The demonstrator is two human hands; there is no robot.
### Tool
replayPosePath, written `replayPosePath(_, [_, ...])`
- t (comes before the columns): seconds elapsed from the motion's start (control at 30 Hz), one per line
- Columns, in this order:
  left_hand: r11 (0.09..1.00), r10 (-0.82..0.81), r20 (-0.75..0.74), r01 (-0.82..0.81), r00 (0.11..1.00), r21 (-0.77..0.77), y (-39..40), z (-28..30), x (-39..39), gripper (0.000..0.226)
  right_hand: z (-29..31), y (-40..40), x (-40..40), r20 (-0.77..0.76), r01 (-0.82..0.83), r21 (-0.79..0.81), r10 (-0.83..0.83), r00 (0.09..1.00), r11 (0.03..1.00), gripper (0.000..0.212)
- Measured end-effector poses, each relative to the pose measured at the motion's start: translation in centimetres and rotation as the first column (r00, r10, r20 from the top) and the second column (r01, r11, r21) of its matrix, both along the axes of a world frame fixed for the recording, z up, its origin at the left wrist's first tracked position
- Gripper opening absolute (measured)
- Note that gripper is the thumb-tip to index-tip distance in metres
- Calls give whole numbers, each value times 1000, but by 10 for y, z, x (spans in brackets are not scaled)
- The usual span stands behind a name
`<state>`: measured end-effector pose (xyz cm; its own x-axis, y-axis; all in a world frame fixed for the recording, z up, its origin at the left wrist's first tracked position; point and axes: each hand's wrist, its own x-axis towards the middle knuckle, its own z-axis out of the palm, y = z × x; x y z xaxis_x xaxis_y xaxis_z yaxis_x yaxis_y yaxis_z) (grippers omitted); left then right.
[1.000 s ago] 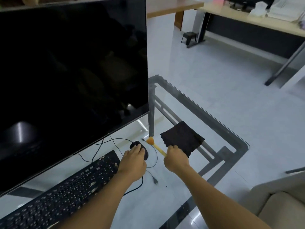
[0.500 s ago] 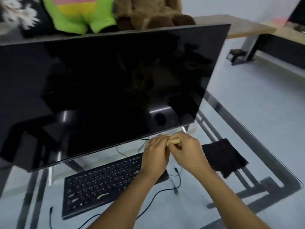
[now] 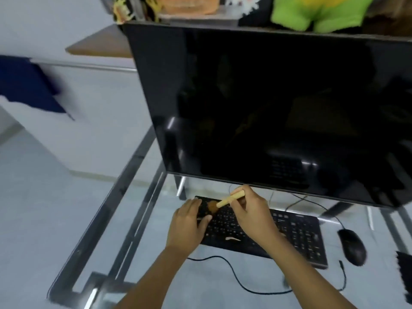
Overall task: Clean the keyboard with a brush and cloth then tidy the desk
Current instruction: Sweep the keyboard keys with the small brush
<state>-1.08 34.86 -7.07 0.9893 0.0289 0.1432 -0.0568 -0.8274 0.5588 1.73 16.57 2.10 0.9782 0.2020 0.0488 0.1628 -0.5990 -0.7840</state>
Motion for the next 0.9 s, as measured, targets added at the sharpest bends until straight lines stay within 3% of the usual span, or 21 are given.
replayPosePath(0.13, [1000,13,-149,-12,989,12,26,-22,-20,72,-14,24,3,-16,-67,-45,67,998,997,3])
replayPosePath(0.27, [1000,-12,-187,8,982,-25,25,-31,-25,82,-29,32,8,-35,-66,-111,62,997,992,4])
replayPosePath(0.37, [998,-54,-194,56,979,3,23,-40,-28,90,-34,32,17,46,4,-165,3,999,986,4])
replayPosePath(0.47, [997,-67,-177,73,982,29,24,-49,-29,102,-31,44,21,38,21,-90,-17,999,996,3])
replayPosePath(0.57, [997,-63,-165,70,984,39,24,-57,-30,101,-38,56,22,-66,-114,-199,103,992,973,8])
replayPosePath(0.63, [998,-57,-153,62,987,27,24,-58,-30,97,-41,54,28,-12,-8,-223,6,1000,975,10])
replayPosePath(0.7, [998,-54,-138,59,989,35,24,-60,-29,93,-39,52,32,32,67,-129,-63,997,989,7])
replayPosePath(0.77, [996,-59,-128,67,990,62,25,-62,-28,90,-37,54,29,-40,-19,-118,15,999,993,6])
replayPosePath(0.83, [995,-63,-144,73,988,68,26,-63,-28,91,-41,53,25,-70,-77,-212,64,996,974,8])
replayPosePath(0.9, [995,-66,-162,78,985,65,26,-61,-28,90,-41,47,25,-7,36,-189,-38,999,981,8])
